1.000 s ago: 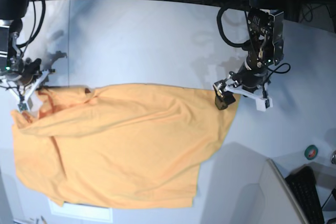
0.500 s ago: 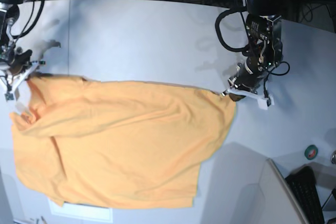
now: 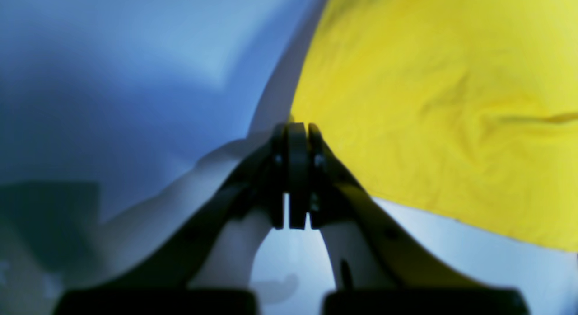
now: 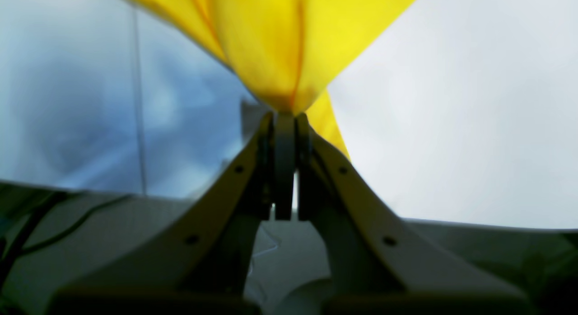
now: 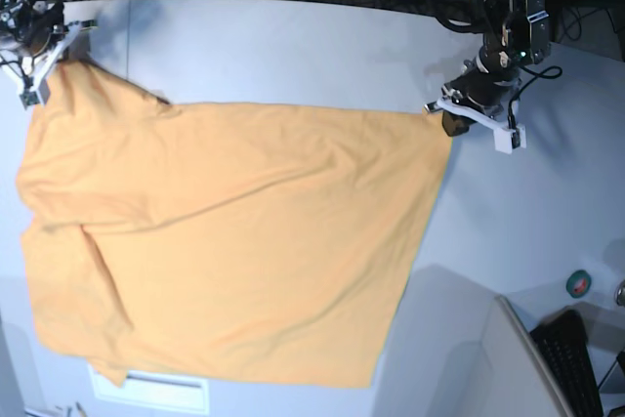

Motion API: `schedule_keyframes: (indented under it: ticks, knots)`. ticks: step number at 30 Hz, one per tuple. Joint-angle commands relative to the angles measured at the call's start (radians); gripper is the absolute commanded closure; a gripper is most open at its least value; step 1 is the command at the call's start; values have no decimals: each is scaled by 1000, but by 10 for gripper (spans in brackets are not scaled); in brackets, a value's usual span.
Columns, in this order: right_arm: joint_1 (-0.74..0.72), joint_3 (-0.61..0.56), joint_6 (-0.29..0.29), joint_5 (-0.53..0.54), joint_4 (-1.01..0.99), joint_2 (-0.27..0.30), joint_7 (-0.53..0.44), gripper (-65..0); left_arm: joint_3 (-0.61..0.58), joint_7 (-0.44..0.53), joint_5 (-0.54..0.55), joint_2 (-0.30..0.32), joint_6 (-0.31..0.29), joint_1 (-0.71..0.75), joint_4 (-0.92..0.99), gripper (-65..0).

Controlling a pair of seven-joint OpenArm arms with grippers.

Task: Layout the t-shirt on the table in an organized manner, then fold the t-shirt properly
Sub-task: 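Pull the held shirt corners apart with both grippers to stretch it flat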

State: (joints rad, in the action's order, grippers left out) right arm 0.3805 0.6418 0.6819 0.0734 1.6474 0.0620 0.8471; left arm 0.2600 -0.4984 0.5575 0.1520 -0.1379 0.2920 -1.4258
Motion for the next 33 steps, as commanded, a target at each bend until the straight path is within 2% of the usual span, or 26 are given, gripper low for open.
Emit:
schedule_keyframes:
  ticks: [1,6,10,12,14,16,18,20,25,30,33]
  knots:
    - [13,25,15,12,29,14,-13,0,3,17,9,7,-7,16,-39,0]
    - [15,31,16,10,-2,11,-10,0,3,19,9,7,-7,29,-51,0]
    - [-16,39,16,13,-52,-8,74,0,3,19,9,7,-7,19,-51,0]
    - [-13,40,16,13,-31,-27,77,0,3,19,9,7,-7,9,-45,0]
    - [-12,45,16,15,1,-49,77,-158,3,19,9,7,-7,8,-43,0]
    - [-10,108,16,55,55,-81,77,-282,3,19,9,7,-7,8,-43,0]
    - [-18,204,16,144,104,-98,77,-305,5,19,9,8,-7,8,-43,0]
    - [-48,252,16,193,104,-75,79,-312,5,19,9,8,-7,8,-43,0]
    - [-191,264,16,153,-103,17,97,-314,5,19,9,8,-7,8,-43,0]
    - [-278,264,16,144,-338,78,30,-311,5,19,9,8,-7,8,-43,0]
    - [-288,264,-47,144,-405,95,-28,-312,5,19,9,8,-7,9,-43,0]
